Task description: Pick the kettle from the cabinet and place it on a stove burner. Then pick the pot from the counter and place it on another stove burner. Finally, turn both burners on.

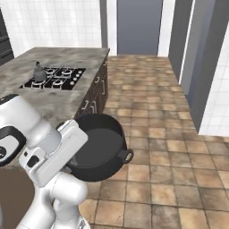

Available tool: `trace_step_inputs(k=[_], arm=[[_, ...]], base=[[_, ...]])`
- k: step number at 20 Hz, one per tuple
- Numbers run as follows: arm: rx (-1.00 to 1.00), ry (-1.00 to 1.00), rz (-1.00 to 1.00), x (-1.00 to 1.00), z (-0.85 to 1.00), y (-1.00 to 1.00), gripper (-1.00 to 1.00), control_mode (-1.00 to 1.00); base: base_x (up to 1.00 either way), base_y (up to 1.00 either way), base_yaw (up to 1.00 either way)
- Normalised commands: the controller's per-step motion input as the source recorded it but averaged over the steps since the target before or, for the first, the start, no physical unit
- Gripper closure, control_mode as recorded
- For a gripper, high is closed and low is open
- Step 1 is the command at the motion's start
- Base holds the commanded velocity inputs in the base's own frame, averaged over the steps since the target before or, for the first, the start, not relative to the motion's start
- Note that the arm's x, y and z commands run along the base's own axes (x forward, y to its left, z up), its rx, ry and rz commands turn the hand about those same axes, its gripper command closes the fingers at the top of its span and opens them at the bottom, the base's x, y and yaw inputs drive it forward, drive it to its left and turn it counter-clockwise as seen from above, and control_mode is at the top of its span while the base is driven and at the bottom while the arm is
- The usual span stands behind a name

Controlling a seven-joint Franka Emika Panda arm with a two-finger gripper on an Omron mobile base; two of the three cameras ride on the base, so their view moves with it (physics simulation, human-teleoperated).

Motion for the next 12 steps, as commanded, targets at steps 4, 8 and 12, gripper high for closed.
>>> trace_step_inputs(k=[4, 8, 12], arm=[[0.0, 0.0, 0.0, 0.0, 0.0, 0.0, 1.0, 1.0], [0.0, 0.0, 0.0, 0.0, 0.0, 0.0, 1.0, 1.0], [0.0, 0.0, 0.0, 0.0, 0.0, 0.0, 1.0, 1.0]], base=[[0.39, -0.61, 0.0], [0.48, -0.53, 0.0], [0.53, -0.48, 0.03]])
